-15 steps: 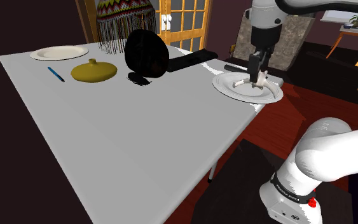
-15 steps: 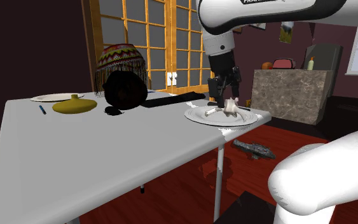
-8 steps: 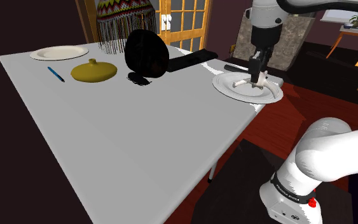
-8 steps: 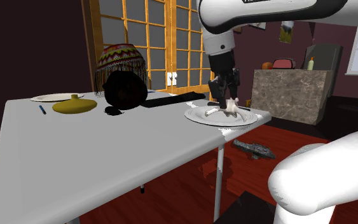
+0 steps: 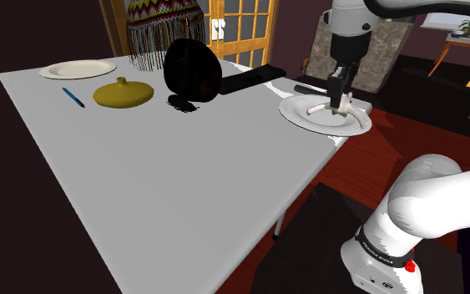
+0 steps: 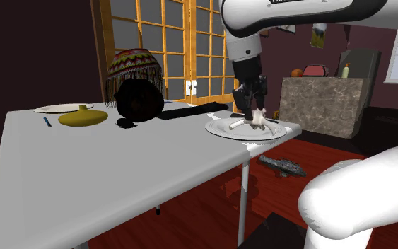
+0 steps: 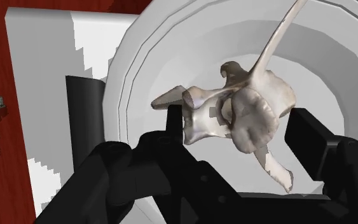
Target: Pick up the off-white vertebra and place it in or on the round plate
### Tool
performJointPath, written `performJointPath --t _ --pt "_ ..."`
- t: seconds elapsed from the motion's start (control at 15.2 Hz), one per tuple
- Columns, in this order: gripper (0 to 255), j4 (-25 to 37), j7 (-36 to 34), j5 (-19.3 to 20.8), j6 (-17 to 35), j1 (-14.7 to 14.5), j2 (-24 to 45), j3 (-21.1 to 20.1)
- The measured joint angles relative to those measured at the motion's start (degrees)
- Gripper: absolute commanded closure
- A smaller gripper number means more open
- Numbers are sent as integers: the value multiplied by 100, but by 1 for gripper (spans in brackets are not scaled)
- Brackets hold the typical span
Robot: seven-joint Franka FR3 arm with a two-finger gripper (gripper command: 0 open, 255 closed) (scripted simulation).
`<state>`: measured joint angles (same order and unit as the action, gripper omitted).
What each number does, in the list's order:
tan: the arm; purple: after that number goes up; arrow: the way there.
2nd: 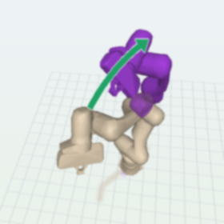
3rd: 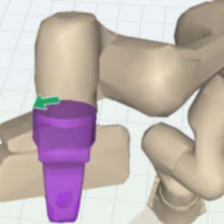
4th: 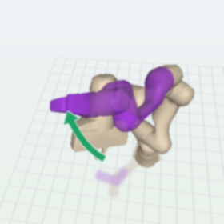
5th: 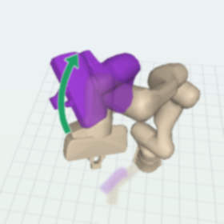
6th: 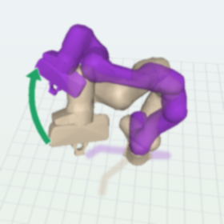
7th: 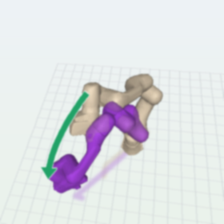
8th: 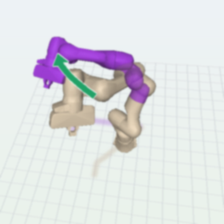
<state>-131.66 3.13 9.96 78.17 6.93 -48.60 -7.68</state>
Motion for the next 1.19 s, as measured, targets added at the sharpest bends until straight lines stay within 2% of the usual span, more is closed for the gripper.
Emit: performJointPath --t 0.46,0.53,0.66,0.92,1.19 --pt "255 561 91 40 -364 43 220 -1" --pt "0 562 91 40 -364 43 220 -1" --pt "0 504 -68 -25 -400 123 116 16" --pt "0 188 -1383 -568 -733 731 -666 53" --pt "0 -216 -1747 -727 -658 876 -1028 58"
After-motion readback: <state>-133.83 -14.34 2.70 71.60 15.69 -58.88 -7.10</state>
